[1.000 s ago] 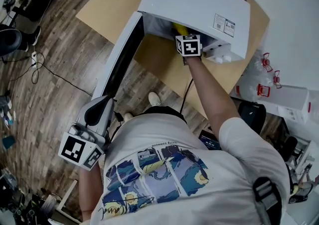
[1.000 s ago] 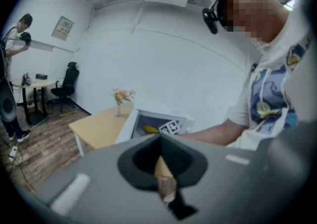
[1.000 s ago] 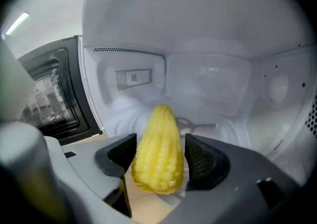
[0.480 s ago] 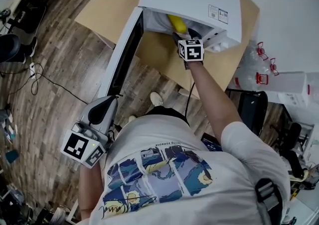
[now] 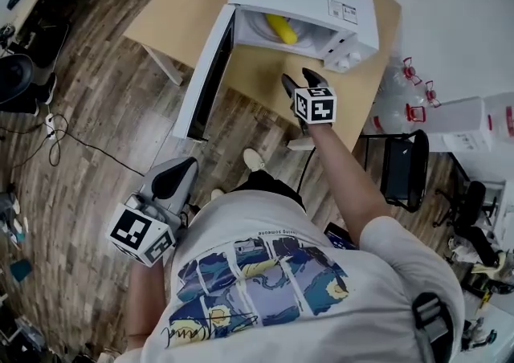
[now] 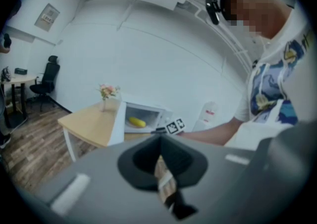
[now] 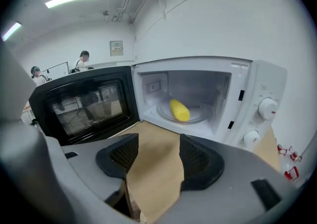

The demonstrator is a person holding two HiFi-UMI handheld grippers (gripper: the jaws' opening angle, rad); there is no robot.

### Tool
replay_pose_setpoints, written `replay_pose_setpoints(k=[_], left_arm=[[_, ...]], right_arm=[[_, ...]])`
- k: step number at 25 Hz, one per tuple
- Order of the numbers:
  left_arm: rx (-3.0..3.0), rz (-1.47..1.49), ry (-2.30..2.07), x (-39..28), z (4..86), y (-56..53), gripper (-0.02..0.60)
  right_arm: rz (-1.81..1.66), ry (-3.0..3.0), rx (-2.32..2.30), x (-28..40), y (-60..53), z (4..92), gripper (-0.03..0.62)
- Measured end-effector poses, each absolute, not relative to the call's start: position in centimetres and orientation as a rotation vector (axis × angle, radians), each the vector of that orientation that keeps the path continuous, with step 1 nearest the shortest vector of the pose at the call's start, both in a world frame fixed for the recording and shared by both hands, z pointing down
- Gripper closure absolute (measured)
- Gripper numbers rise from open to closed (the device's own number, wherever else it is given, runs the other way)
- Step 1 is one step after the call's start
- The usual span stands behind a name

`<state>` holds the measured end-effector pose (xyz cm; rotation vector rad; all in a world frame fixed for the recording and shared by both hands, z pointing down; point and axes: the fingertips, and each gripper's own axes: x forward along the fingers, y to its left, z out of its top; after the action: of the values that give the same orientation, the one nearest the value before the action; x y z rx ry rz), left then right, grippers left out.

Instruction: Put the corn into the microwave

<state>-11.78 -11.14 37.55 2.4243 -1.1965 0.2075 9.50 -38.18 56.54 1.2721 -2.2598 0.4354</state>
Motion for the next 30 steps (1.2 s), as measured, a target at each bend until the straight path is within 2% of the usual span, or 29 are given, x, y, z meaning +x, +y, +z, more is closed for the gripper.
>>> replay_pose_setpoints(k=[1,2,13,30], left_arm=[[2.428,0.205,-1.186,-11.9,37.6,-10.7,0.573],[2.432,0.203,-1.175,-12.1,37.7,-10.2,0.572],[2.480,0.224,-1.061,-12.8,39.8,-4.7,0.574],[2.543,0.281,-0.906,-10.9,42.8,-0.5,0.573]], right_arm=[[0.438,-2.263,1.273,9.4,-37.0,56.3,0.342],[0.440,-2.269,1.273,9.4,-35.8,56.0,0.388],[0.468,-2.366,1.277,7.9,-22.6,51.4,0.555],[0.457,-2.424,1.151,5.8,-8.6,47.9,0.585]])
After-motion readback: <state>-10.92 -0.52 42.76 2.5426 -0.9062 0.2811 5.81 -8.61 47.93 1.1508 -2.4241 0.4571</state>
